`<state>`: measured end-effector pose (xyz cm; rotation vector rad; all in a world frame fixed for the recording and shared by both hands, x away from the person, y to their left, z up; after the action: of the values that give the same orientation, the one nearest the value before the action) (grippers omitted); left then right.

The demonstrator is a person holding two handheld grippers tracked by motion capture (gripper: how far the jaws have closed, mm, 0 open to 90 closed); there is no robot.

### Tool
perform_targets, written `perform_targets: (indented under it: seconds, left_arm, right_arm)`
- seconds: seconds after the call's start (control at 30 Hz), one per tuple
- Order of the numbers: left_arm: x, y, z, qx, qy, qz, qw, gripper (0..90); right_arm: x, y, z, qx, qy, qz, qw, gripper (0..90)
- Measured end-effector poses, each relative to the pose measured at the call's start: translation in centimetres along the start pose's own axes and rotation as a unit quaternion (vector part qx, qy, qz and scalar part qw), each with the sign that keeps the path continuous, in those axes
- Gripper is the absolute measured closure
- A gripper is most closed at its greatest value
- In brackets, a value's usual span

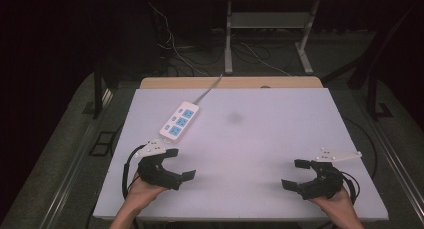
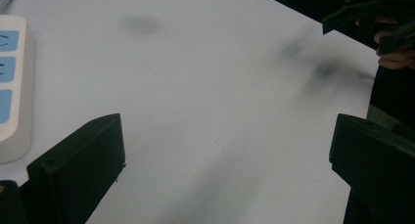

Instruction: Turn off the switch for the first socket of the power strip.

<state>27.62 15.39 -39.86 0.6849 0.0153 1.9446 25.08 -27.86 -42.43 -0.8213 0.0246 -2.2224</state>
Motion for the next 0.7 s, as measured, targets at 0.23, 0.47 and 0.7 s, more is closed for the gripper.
perform_targets:
  seconds: [0.23,0.47,0.7]
  left_arm:
    - [0.2,-0.8,0.7,-0.001,-0.011,0.005,0.9999,0.0]
    - [0.4,-1.5,1.6,-0.006,-0.027,0.01,0.9996,0.0]
    - [0.7,-2.4,2.3,-0.004,-0.022,0.015,0.9996,0.0]
  right_arm:
    - [0.0,0.0,0.0,-0.001,0.001,-0.001,1.0,0.4]
    - [0.0,0.0,-0.1,0.0,0.0,-0.001,1.0,0.4]
    - [-0.1,0.0,-0.1,0.002,-0.002,0.001,1.0,0.4]
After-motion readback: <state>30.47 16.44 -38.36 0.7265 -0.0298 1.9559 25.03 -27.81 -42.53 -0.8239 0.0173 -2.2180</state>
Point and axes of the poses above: each handheld gripper's, and its own axes: x roughly backward along the jaws, z roughly out of its top, y roughly to its right, the point moved 2 cm from there along -x, roughly forward along the jaws, and after that the axes turned 8 degrees about -z, right-handed, at the moved point
